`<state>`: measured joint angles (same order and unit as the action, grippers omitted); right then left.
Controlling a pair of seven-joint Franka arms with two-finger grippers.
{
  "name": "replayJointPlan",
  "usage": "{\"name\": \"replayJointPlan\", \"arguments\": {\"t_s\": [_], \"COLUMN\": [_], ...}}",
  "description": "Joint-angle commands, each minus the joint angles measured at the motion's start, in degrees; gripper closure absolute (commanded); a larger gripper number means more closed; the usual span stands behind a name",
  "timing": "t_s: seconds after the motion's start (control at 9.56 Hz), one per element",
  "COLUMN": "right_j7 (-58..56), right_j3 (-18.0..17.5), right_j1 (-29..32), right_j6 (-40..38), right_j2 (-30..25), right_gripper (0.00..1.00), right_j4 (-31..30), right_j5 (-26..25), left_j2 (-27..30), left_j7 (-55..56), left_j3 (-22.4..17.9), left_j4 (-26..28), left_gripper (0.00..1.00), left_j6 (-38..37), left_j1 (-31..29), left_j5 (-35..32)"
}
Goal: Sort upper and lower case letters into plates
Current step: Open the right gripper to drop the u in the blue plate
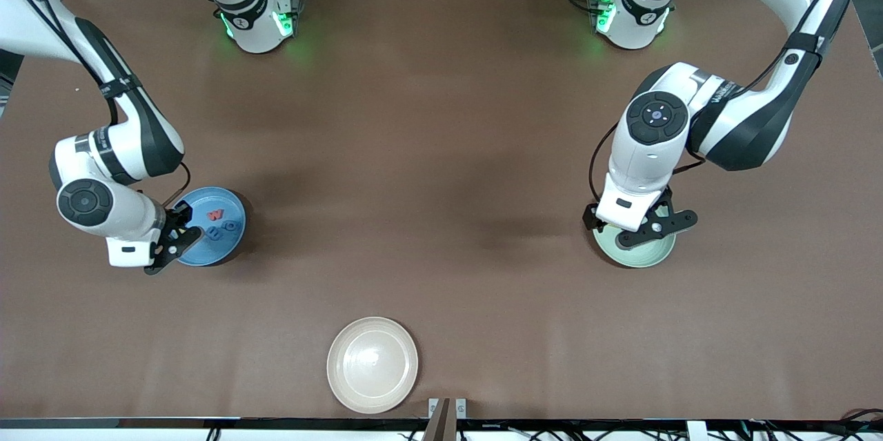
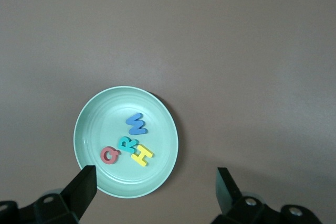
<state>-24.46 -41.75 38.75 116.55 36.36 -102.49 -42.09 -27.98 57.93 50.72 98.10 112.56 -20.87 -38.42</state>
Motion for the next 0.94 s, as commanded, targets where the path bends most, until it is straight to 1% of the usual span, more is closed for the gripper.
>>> {"name": "replayJointPlan", "arguments": {"t_s": [0.0,0.21,0.42,0.52,0.63,0.84], "right_j7": [-0.86,0.10,4.48,5.55,5.38,4.07], "right_j3": [-0.53,-1.49,-6.74,-9.81,-11.23,-11.34], "right_j1": [0.10,-0.69,-1.92,-1.66,-1.31,-1.22], "right_j6": [0.43,-1.31,-13.04,-17.54,-18.37,-18.81], "right_j2": [-1.21,-1.56,-1.47,-1.47,-1.47,-2.87], "right_gripper": [0.28,0.30,0.30,0.30,0.30,0.28], "right_j4": [-0.78,0.62,7.72,10.27,11.86,14.77], "right_j5": [-0.80,0.16,0.25,0.51,2.08,7.43], "left_j2": [-0.40,-0.32,-0.40,-0.32,-0.23,0.73], "left_j7": [-0.27,-0.62,-3.07,-5.78,-7.73,-13.95], "left_j3": [0.26,0.34,0.26,0.34,0.34,0.00], "left_j4": [-1.33,-2.47,-5.01,-7.11,-8.44,-11.60], "left_gripper": [0.00,0.00,0.00,0.00,0.00,0.00], "left_j6": [-1.20,-1.20,-1.11,-1.20,-1.20,-1.20], "left_j1": [0.31,0.22,0.13,-0.04,-0.48,-0.40], "left_j5": [1.07,1.06,0.98,1.15,1.33,6.05]}}
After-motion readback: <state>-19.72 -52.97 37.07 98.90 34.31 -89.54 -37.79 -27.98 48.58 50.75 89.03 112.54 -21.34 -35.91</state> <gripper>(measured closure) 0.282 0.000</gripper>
